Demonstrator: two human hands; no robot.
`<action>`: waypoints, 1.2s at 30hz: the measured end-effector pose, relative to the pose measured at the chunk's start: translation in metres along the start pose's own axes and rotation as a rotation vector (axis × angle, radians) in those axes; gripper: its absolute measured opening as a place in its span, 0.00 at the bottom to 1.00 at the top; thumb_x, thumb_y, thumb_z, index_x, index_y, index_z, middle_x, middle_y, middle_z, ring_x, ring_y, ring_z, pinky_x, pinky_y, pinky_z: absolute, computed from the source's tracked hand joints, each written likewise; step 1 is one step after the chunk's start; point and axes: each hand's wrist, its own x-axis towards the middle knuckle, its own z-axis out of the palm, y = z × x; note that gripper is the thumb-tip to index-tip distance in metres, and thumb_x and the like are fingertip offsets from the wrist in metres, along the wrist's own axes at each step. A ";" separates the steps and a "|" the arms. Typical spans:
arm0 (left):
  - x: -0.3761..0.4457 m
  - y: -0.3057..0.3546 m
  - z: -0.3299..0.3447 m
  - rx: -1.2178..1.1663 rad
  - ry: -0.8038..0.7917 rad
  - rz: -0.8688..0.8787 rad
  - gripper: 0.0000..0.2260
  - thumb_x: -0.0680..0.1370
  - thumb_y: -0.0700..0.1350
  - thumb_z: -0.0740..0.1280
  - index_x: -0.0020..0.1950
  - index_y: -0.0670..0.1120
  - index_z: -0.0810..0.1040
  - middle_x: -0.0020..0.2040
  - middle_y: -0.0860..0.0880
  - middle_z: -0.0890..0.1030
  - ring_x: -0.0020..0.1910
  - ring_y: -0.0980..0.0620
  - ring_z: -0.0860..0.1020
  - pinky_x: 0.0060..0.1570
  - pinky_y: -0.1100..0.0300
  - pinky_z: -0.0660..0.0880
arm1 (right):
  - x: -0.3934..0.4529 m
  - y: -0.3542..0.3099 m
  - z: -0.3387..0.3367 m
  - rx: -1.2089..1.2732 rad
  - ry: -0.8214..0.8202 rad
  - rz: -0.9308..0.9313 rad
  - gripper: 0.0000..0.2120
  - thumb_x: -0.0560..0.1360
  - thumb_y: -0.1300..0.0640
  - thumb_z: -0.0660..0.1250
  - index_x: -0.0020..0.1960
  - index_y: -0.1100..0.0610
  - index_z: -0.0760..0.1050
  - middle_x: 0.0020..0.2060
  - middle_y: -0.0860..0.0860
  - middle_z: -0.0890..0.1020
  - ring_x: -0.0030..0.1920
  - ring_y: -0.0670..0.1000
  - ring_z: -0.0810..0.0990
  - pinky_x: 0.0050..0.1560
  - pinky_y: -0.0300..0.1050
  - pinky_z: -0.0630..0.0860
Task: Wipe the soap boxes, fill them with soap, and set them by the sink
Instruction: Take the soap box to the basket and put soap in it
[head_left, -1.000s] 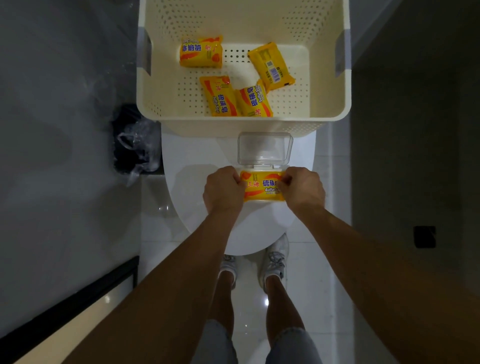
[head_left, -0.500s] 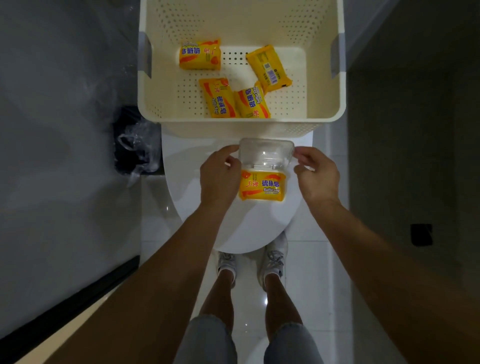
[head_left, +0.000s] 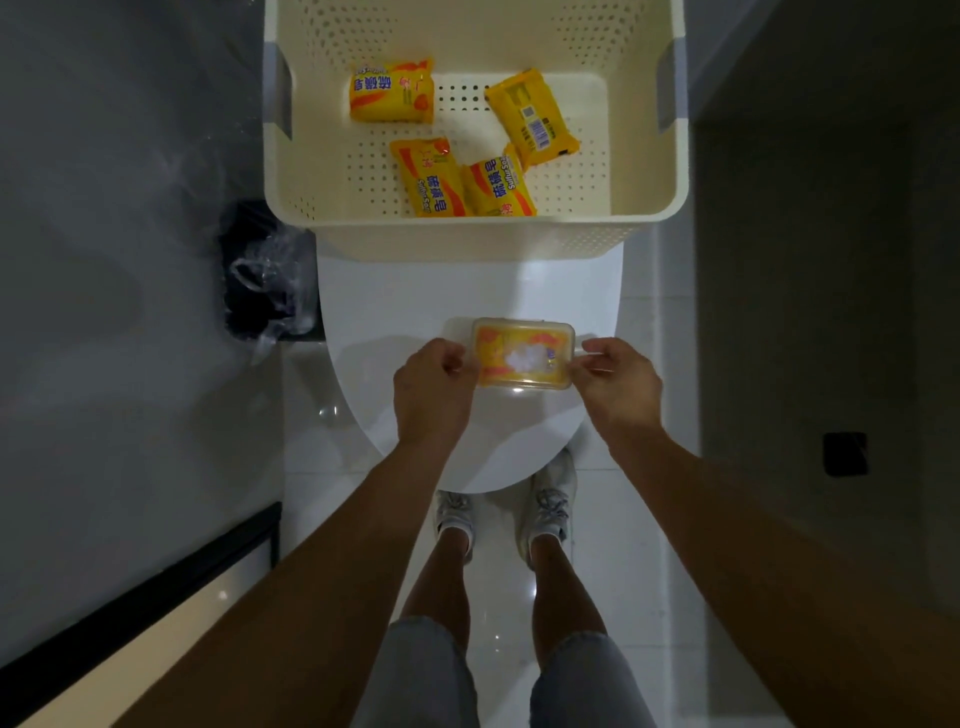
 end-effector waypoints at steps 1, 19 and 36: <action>0.003 -0.001 0.002 0.002 -0.019 -0.010 0.14 0.78 0.46 0.69 0.62 0.44 0.80 0.55 0.47 0.83 0.55 0.50 0.80 0.52 0.65 0.69 | 0.002 0.000 0.002 -0.013 -0.042 0.031 0.15 0.74 0.55 0.74 0.60 0.55 0.80 0.45 0.47 0.83 0.48 0.49 0.83 0.58 0.45 0.78; -0.035 0.088 -0.043 -0.403 -0.230 0.084 0.12 0.76 0.45 0.72 0.59 0.51 0.78 0.48 0.47 0.84 0.48 0.49 0.82 0.54 0.49 0.79 | -0.050 -0.067 -0.087 0.314 0.062 0.041 0.14 0.74 0.54 0.75 0.59 0.51 0.80 0.47 0.49 0.85 0.50 0.51 0.84 0.60 0.56 0.80; -0.131 0.336 -0.156 -0.510 -0.337 0.622 0.12 0.78 0.46 0.68 0.61 0.50 0.81 0.46 0.47 0.84 0.38 0.52 0.83 0.42 0.56 0.82 | -0.182 -0.222 -0.267 0.873 0.321 -0.270 0.13 0.76 0.65 0.70 0.54 0.49 0.81 0.42 0.52 0.86 0.45 0.53 0.85 0.43 0.44 0.83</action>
